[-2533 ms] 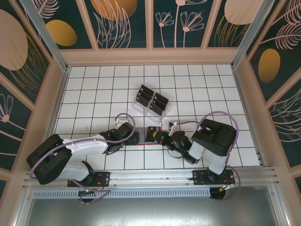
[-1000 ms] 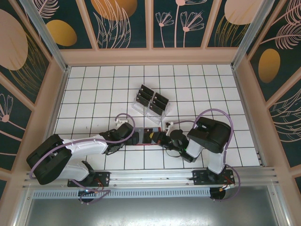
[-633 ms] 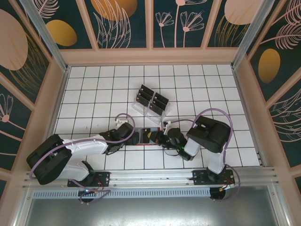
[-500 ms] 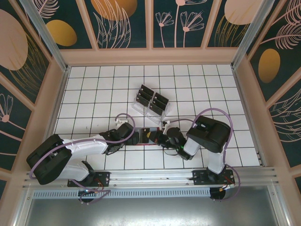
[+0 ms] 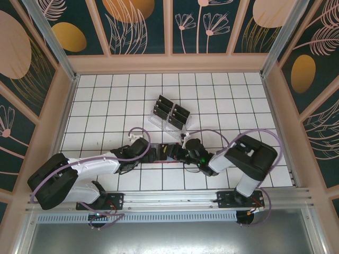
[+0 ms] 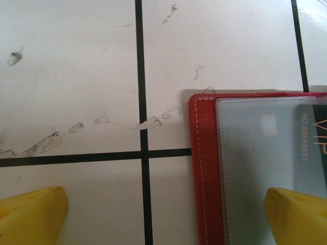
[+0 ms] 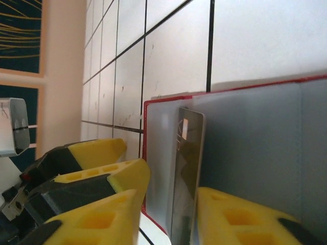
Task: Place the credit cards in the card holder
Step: Insert the credit card into the card slot.
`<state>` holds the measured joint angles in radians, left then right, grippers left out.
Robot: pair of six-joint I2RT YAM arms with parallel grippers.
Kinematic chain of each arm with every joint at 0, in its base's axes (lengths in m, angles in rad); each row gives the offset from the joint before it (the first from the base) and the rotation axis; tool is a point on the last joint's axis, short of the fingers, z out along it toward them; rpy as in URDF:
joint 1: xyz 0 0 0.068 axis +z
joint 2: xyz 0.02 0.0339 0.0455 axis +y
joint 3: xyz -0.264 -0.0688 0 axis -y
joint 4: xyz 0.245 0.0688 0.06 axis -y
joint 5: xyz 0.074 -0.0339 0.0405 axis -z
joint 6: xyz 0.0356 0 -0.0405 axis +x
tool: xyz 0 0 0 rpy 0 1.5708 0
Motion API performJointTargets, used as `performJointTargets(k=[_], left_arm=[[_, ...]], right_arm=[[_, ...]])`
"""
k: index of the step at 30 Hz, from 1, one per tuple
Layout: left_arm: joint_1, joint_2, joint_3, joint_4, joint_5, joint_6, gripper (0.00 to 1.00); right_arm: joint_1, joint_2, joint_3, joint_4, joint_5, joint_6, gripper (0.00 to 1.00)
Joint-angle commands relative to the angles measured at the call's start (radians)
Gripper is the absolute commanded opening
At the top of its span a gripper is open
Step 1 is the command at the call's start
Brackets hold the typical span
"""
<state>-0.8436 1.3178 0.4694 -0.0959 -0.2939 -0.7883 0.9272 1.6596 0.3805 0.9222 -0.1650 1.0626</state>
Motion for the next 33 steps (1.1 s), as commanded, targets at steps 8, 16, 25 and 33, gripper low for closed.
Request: performJointTargets(k=[8, 16, 25, 33], left_arm=[[0.075, -0.074, 0.087, -0.111, -0.063, 0.039, 0.99], [0.137, -0.093, 0.057, -0.159, -0.052, 0.071, 0.98], [0.138, -0.094, -0.010, -0.134, -0.018, 0.037, 0.98], [0.137, -0.062, -0.023, -0.107, -0.001, 0.044, 0.98]], right_arm=[[0.002, -0.198, 0.219, -0.637, 0.153, -0.237, 0.40], [0.031, -0.082, 0.319, -0.731, 0.176, -0.258, 0.36], [0.048, -0.017, 0.343, -0.753, 0.206, -0.223, 0.30], [0.054, -0.011, 0.341, -0.747, 0.208, -0.211, 0.27]])
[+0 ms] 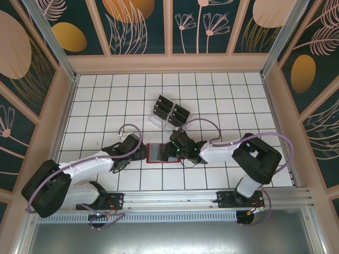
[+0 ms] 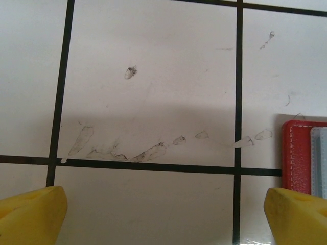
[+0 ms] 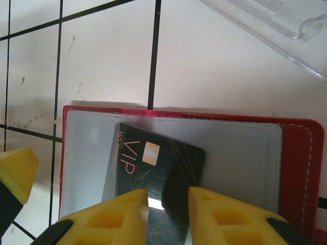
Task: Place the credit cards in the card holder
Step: Insert the credit card into the card slot.
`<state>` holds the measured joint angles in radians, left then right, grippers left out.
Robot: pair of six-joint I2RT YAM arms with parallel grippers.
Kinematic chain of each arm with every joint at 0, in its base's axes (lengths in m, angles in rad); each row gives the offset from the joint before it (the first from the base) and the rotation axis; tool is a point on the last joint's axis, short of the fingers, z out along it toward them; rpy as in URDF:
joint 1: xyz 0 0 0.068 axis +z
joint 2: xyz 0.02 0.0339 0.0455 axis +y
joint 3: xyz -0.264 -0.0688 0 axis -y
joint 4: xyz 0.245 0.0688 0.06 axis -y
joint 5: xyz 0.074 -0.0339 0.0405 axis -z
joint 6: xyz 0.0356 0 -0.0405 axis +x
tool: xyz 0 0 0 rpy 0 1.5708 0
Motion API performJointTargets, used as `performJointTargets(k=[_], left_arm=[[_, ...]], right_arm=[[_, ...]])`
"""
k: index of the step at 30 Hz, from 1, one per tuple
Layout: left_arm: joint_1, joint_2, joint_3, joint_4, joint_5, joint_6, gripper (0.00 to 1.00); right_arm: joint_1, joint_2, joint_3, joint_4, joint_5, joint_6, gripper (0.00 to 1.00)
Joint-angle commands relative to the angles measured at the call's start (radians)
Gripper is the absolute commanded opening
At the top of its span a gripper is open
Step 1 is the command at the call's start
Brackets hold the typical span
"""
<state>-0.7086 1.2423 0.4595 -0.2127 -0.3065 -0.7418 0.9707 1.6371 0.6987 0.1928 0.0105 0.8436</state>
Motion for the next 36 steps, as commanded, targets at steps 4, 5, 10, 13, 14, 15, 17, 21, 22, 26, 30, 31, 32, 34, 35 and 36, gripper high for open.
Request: performJointTargets(k=[4, 5, 10, 13, 14, 15, 17, 21, 22, 26, 30, 31, 32, 34, 35, 36], left_arm=[[0.002, 0.023, -0.017, 0.020, 0.018, 0.000, 0.99], [0.003, 0.026, -0.017, 0.022, 0.020, 0.001, 0.98], [0.002, 0.037, -0.022, 0.034, 0.029, 0.002, 0.99], [0.002, 0.038, -0.023, 0.036, 0.029, 0.002, 0.99], [0.002, 0.039, -0.025, 0.037, 0.029, 0.003, 0.99], [0.002, 0.039, -0.026, 0.039, 0.029, 0.003, 0.98], [0.003, 0.043, -0.027, 0.039, 0.029, 0.004, 0.99], [0.002, 0.048, -0.028, 0.044, 0.029, 0.004, 0.98], [0.002, 0.048, -0.028, 0.044, 0.029, 0.003, 0.99], [0.002, 0.050, -0.032, 0.048, 0.032, 0.003, 0.98], [0.002, 0.052, -0.036, 0.054, 0.035, 0.004, 0.99], [0.002, 0.052, -0.038, 0.056, 0.037, 0.004, 0.99], [0.002, 0.052, -0.039, 0.058, 0.039, 0.003, 0.98], [0.002, 0.055, -0.042, 0.061, 0.038, 0.002, 0.99], [0.002, 0.055, -0.042, 0.063, 0.040, 0.002, 0.98], [0.002, 0.057, -0.045, 0.065, 0.041, 0.002, 0.99]], right_arm=[[0.016, -0.010, 0.015, -0.023, 0.045, 0.017, 0.26], [0.018, -0.021, 0.010, -0.022, 0.049, 0.020, 0.27], [0.021, -0.077, 0.001, -0.034, 0.066, 0.026, 0.30], [0.022, -0.095, 0.001, -0.051, 0.075, 0.027, 0.30], [0.023, -0.096, 0.002, -0.054, 0.076, 0.025, 0.30], [0.022, -0.093, 0.002, -0.058, 0.077, 0.025, 0.30], [0.022, -0.085, 0.002, -0.062, 0.075, 0.026, 0.30], [0.023, -0.061, -0.001, -0.057, 0.068, 0.032, 0.29], [0.023, -0.057, -0.003, -0.054, 0.068, 0.034, 0.29], [0.021, -0.045, -0.008, -0.046, 0.065, 0.038, 0.29], [0.020, -0.027, -0.004, -0.038, 0.057, 0.036, 0.29], [0.019, -0.022, -0.002, -0.036, 0.056, 0.035, 0.29], [0.019, -0.016, 0.000, -0.033, 0.053, 0.034, 0.29], [0.018, -0.004, 0.005, -0.027, 0.045, 0.033, 0.29], [0.018, 0.000, 0.009, -0.025, 0.042, 0.033, 0.29], [0.018, 0.005, 0.012, -0.023, 0.039, 0.031, 0.28]])
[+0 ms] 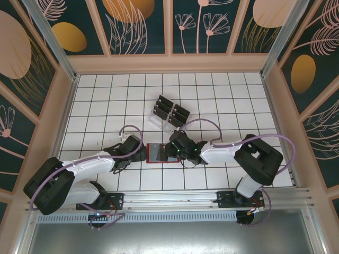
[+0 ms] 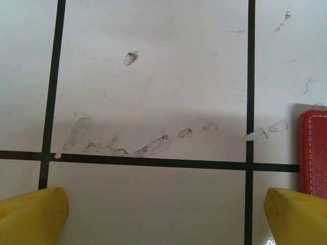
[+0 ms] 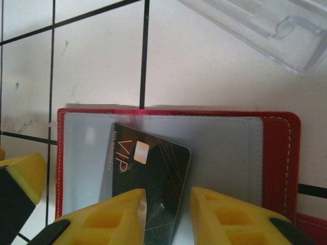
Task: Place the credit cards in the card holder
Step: Insert the credit card into the card slot.
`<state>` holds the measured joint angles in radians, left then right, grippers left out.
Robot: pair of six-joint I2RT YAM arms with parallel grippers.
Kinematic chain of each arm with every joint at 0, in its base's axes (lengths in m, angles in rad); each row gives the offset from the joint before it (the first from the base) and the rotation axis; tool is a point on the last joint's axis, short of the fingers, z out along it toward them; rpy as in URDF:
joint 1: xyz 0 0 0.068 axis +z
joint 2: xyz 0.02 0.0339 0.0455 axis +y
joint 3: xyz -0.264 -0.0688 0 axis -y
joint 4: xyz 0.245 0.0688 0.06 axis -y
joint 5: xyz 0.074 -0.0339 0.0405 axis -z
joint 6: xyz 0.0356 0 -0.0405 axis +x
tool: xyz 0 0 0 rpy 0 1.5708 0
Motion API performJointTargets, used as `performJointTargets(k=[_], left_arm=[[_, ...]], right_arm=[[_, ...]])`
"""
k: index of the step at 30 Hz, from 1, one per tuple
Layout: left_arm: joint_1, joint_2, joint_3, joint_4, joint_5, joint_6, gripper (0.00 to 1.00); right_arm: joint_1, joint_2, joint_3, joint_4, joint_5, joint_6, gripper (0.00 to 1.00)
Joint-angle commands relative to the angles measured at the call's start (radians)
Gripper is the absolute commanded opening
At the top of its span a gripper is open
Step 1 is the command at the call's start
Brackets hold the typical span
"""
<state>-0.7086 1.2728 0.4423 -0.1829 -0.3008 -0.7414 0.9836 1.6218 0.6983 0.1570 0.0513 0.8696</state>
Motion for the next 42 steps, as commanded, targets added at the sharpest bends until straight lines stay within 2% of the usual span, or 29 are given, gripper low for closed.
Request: performJointTargets(k=[1, 6, 12, 22, 42], left_arm=[[0.002, 0.027, -0.029, 0.036, 0.035, 0.001, 0.99], [0.002, 0.037, -0.031, 0.046, 0.040, 0.003, 0.99], [0.002, 0.050, -0.030, 0.058, 0.044, 0.005, 0.98], [0.001, 0.059, -0.028, 0.065, 0.049, 0.007, 0.99], [0.000, 0.060, -0.027, 0.065, 0.054, 0.005, 0.98]], right_arm=[[0.004, 0.025, 0.015, 0.016, -0.005, 0.005, 0.27], [0.005, 0.041, 0.034, 0.021, -0.018, -0.003, 0.20], [0.003, 0.058, 0.060, 0.018, -0.029, -0.014, 0.16], [0.004, 0.090, 0.095, 0.026, -0.033, -0.019, 0.15], [0.044, 0.121, 0.133, 0.065, -0.128, 0.003, 0.14]])
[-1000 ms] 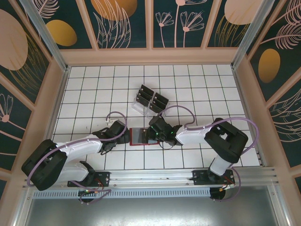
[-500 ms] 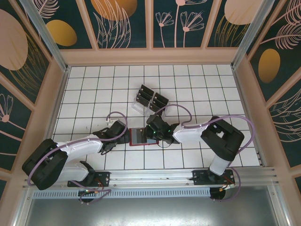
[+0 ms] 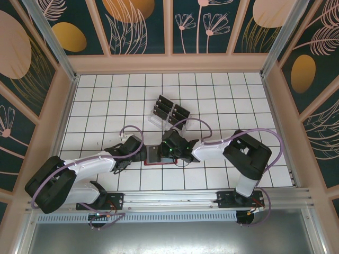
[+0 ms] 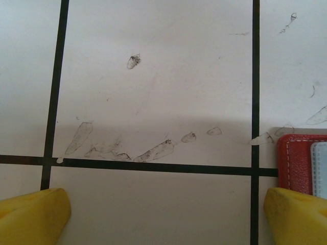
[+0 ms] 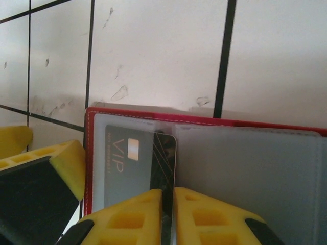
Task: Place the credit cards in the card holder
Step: Insert the credit card into the card slot.
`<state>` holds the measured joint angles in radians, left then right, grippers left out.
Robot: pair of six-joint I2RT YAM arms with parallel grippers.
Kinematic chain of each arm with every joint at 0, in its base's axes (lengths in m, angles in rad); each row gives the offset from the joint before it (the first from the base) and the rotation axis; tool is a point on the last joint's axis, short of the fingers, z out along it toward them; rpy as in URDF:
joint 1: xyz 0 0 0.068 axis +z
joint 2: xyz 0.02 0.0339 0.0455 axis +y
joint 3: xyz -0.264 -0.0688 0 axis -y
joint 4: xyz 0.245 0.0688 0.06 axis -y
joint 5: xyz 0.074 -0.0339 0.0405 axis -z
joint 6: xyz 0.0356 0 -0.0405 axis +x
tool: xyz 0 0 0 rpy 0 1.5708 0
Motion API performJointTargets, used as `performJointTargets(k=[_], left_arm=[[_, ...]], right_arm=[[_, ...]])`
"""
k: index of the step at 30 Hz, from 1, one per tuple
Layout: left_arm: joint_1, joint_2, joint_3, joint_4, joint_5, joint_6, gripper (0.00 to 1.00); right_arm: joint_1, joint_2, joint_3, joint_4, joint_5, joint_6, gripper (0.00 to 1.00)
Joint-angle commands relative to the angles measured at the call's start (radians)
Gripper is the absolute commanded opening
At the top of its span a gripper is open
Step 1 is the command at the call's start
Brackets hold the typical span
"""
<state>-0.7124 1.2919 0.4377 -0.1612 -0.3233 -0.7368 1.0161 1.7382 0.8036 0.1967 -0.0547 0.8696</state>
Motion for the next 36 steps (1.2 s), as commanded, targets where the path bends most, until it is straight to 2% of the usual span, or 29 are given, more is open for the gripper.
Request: performJointTargets(k=[1, 17, 23, 30, 36], left_arm=[[0.005, 0.044, -0.022, 0.043, 0.078, 0.001, 0.99], [0.004, 0.050, -0.014, 0.037, 0.079, -0.001, 0.99], [0.005, 0.041, -0.011, 0.029, 0.074, -0.004, 0.98], [0.004, 0.011, -0.019, 0.003, 0.042, -0.020, 0.99], [0.004, -0.014, -0.014, -0.030, -0.004, -0.041, 0.99]], right_arm=[[0.011, 0.003, 0.028, 0.029, -0.025, 0.005, 0.15], [0.032, 0.050, 0.042, 0.073, -0.081, 0.010, 0.19], [0.030, -0.020, -0.003, 0.095, -0.051, -0.002, 0.30], [0.030, -0.101, -0.037, 0.071, -0.004, -0.007, 0.32], [0.030, -0.084, -0.029, 0.024, 0.011, -0.011, 0.31]])
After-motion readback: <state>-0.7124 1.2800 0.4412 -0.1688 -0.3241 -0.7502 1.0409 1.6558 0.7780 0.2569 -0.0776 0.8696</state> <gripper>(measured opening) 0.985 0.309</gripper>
